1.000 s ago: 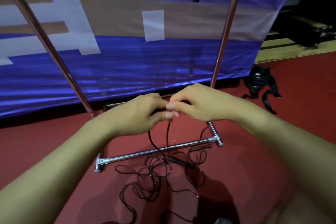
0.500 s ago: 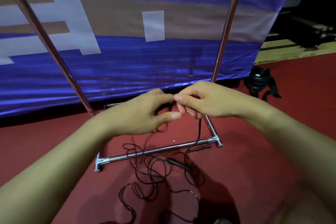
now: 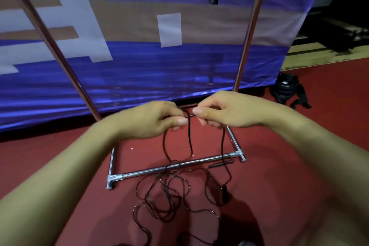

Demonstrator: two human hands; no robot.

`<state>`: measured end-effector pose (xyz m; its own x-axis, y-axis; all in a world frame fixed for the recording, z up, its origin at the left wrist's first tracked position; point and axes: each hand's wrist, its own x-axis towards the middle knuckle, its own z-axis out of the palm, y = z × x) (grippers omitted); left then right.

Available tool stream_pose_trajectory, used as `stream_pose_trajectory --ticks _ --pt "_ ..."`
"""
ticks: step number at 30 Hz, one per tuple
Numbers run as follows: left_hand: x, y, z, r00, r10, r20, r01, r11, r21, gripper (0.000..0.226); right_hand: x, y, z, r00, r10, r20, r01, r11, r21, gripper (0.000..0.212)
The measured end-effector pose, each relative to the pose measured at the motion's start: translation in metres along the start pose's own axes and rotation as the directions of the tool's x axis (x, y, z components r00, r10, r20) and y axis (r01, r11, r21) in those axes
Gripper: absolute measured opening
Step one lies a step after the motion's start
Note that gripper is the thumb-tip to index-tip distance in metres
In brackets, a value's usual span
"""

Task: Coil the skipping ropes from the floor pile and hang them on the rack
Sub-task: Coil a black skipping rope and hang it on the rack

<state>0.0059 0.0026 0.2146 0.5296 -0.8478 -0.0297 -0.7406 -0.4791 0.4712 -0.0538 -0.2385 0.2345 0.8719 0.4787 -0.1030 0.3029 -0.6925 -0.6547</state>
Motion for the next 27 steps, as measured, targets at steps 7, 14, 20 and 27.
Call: stream_pose_trajectory --ticks 7,14,20,27 --pt "-0.037 -0.046 -0.032 0.965 -0.171 -0.2 0.189 0.979 0.077 0.076 -0.012 0.018 -0.019 0.984 0.161 0.079 -0.16 0.987 -0.016 0.044" --pt "-0.012 -0.013 -0.01 0.995 0.001 -0.095 -0.007 0.998 -0.059 0.037 0.003 0.01 -0.006 0.996 0.086 0.031 -0.09 0.988 0.125 0.043" --pt "-0.04 -0.057 -0.043 0.77 -0.343 -0.538 0.238 0.937 -0.256 0.032 0.003 0.058 0.002 0.952 0.281 0.124 -0.284 0.959 0.003 0.04" --pt "-0.044 -0.055 -0.027 0.682 -0.45 -0.576 0.325 0.893 -0.312 0.023 0.009 0.081 0.032 0.916 0.39 0.096 -0.388 0.797 0.462 0.039"
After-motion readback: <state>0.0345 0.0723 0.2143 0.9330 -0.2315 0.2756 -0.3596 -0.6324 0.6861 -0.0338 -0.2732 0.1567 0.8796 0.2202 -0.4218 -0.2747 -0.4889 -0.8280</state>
